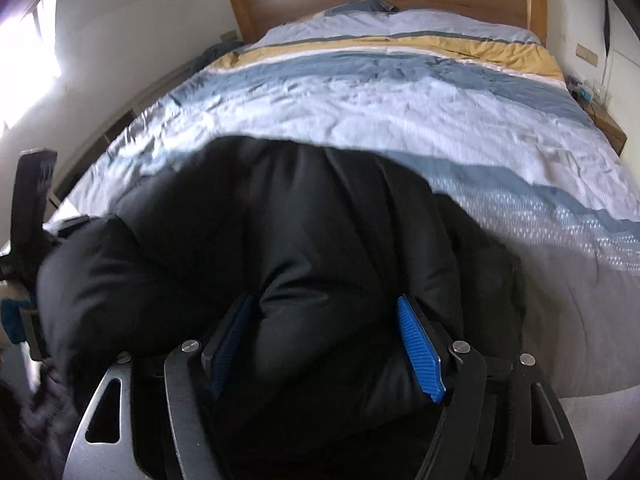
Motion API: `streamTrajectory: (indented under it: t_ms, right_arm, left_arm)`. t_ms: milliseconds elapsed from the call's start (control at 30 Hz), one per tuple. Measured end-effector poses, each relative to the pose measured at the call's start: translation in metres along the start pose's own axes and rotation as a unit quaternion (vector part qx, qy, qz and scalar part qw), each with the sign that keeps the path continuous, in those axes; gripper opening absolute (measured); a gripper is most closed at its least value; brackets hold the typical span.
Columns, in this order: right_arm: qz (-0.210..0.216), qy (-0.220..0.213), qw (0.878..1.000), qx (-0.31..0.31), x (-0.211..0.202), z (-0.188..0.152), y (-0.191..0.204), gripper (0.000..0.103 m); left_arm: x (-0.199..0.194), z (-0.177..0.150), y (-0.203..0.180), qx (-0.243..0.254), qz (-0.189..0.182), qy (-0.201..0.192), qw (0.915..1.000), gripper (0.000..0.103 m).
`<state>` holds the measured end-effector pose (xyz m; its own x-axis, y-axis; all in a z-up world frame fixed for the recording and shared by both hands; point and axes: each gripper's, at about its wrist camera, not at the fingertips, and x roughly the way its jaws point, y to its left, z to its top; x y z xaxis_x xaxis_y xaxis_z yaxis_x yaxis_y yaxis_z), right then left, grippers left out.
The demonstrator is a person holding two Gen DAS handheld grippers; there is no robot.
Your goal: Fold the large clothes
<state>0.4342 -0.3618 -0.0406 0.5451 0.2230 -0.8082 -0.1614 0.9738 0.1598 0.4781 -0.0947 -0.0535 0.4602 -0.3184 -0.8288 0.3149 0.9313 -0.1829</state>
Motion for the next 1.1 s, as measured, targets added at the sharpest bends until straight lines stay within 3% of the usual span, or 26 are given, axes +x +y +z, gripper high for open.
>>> streamTrajectory:
  t_ms: [67, 267, 500, 700, 833, 933, 1100]
  right_arm:
    - [-0.004, -0.004, 1.0, -0.006, 0.005, -0.005, 0.001, 0.072]
    - [-0.014, 0.002, 1.0, -0.01, 0.007, -0.011, 0.001, 0.072]
    - [-0.034, 0.024, 0.999, -0.022, -0.041, -0.003, 0.01, 0.072]
    - [-0.008, -0.014, 1.0, -0.023, -0.079, 0.019, 0.027, 0.072]
    - [0.01, 0.0, 0.999, -0.042, -0.066, 0.02, 0.041, 0.072]
    - [0.019, 0.029, 0.998, -0.055, -0.046, 0.003, 0.046, 0.072]
    - [0.019, 0.05, 0.998, -0.036, -0.026, -0.021, 0.033, 0.072]
  left_arm:
    - [0.009, -0.009, 0.006, -0.016, -0.007, -0.001, 0.9998, 0.093]
    - [0.006, -0.016, -0.003, -0.001, 0.018, -0.011, 0.9998, 0.093]
    - [-0.056, -0.012, -0.004, 0.015, 0.051, -0.049, 0.9974, 0.093]
    - [-0.109, 0.005, -0.021, 0.026, 0.018, -0.094, 0.9951, 0.093]
    - [-0.103, 0.005, -0.041, 0.056, -0.01, -0.08, 0.9951, 0.093]
    - [-0.076, -0.014, -0.059, 0.078, -0.018, -0.043, 0.9958, 0.093]
    - [-0.044, -0.053, -0.068, 0.09, 0.005, -0.009, 0.9959, 0.093]
